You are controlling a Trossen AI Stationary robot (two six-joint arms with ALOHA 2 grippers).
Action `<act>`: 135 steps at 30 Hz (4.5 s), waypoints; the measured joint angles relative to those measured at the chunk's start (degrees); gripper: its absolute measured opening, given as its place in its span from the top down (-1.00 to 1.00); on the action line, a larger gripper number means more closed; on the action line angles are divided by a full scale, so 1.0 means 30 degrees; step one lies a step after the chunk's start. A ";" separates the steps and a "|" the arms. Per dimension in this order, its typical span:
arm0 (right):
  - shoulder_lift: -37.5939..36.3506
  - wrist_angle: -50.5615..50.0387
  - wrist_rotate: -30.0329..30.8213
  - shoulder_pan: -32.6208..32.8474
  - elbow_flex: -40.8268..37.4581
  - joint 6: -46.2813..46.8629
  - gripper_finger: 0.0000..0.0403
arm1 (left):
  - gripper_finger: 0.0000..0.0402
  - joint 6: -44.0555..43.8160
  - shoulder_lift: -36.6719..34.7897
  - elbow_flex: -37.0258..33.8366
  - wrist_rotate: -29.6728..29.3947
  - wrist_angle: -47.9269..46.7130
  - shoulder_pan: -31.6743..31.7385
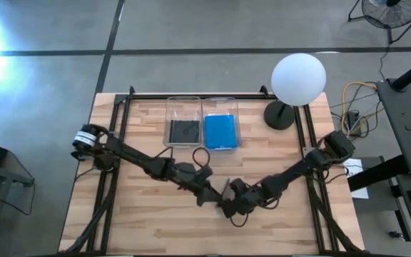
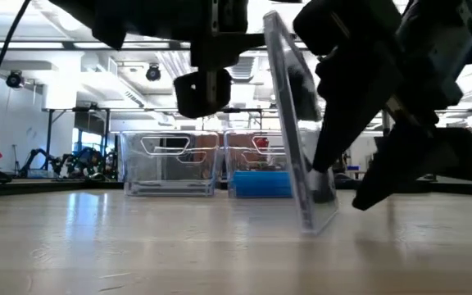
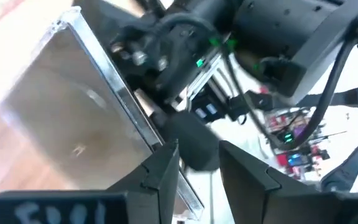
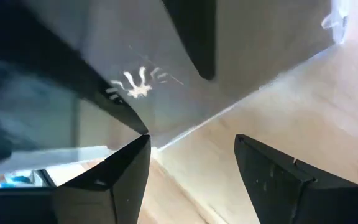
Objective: Pick & place jewel cases by type
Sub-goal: Put the black CD case into the left transparent bin
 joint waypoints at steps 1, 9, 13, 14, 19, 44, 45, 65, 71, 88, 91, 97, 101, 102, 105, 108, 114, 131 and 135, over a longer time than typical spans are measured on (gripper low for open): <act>-0.0010 -0.0050 -0.0038 0.0084 0.0000 -0.0006 -0.13 | 0.49 0.0012 -0.0006 -0.0018 0.0018 -0.0598 -0.0039; -0.0074 -0.0144 -0.0353 0.0595 -0.0169 -0.0223 -0.13 | 0.48 0.0463 0.0029 -0.0140 0.0279 -0.0423 -0.0150; -0.0087 -0.0032 -0.0291 0.0595 -0.0245 -0.0334 -0.13 | 0.48 0.0387 0.0067 -0.0176 0.0232 0.0395 -0.0150; -0.0087 -0.0031 -0.0266 0.0595 -0.0251 -0.0434 -0.13 | 0.48 0.0379 0.0067 -0.0176 0.0249 0.0405 -0.0145; -0.0087 0.0010 -0.0225 0.0595 -0.0270 -0.1006 -0.13 | 0.48 0.0137 0.0074 -0.0176 0.0276 0.0514 -0.0203; -0.0031 0.1650 0.1424 0.1149 -0.0342 -0.1676 -0.09 | 0.48 0.4432 0.0205 -0.0198 0.1493 0.1498 -0.0565; -0.0030 0.1740 0.1418 0.1149 -0.0342 -0.1610 -0.08 | 0.48 0.4667 0.0222 -0.0205 0.1552 0.1588 -0.0565; -0.0109 0.3491 0.1261 0.1222 -0.0228 -0.0260 0.04 | 0.48 0.9309 0.3168 -0.0038 0.2725 0.5910 -0.0842; -0.0102 0.3370 0.1794 0.1192 -0.0233 0.0772 0.04 | 0.48 1.0499 0.1383 -0.0704 0.1453 0.2020 -0.0488; 0.2810 0.3033 0.1783 -0.0104 0.3490 0.1322 -0.04 | 0.48 0.4318 -0.6788 -0.5896 -0.6758 -1.7289 0.2001; 0.4485 0.1953 0.1782 -0.0032 0.5376 0.4160 -0.13 | 0.48 0.4862 -0.7020 -0.6289 -0.6274 -1.6762 0.2567; 0.8331 0.1865 0.1916 -0.0257 0.9335 0.8059 -0.29 | 0.48 0.5625 -0.6128 -0.6893 -0.3369 -1.4054 0.2641; 0.9582 -0.0774 0.2287 -0.0448 1.1715 0.8969 -0.33 | 0.48 0.5321 -0.5684 -0.7247 -0.3228 -1.3825 0.2241; 0.9693 -0.1620 0.2205 -0.0540 1.2183 0.9127 -0.33 | 0.48 0.5304 -0.5643 -0.7325 -0.3224 -1.3759 0.2106; 0.9846 -0.3358 0.2486 -0.0745 1.2956 0.9249 -0.32 | 0.48 0.4798 -0.5725 -0.7411 -0.2976 -1.3714 0.1473; 0.9850 -0.3819 0.2651 -0.1121 1.3063 0.9037 -0.29 | 0.48 0.3798 -0.5713 -0.7437 -0.2241 -1.3339 0.0720; 0.9831 -0.3770 0.2671 -0.1608 1.2839 0.8884 -0.25 | 0.48 0.1662 -0.5703 -0.7499 -0.1641 -1.2258 -0.1360; 0.7154 -0.4444 0.5489 -0.1583 1.3100 -0.0127 -0.22 | 0.48 -0.0908 -0.5675 -0.7804 -0.2332 -1.1956 -0.4012; 0.6929 -0.4456 0.5498 -0.1656 1.3049 -0.0804 -0.21 | 0.48 -0.1631 -0.5675 -0.7804 -0.2538 -1.1845 -0.4215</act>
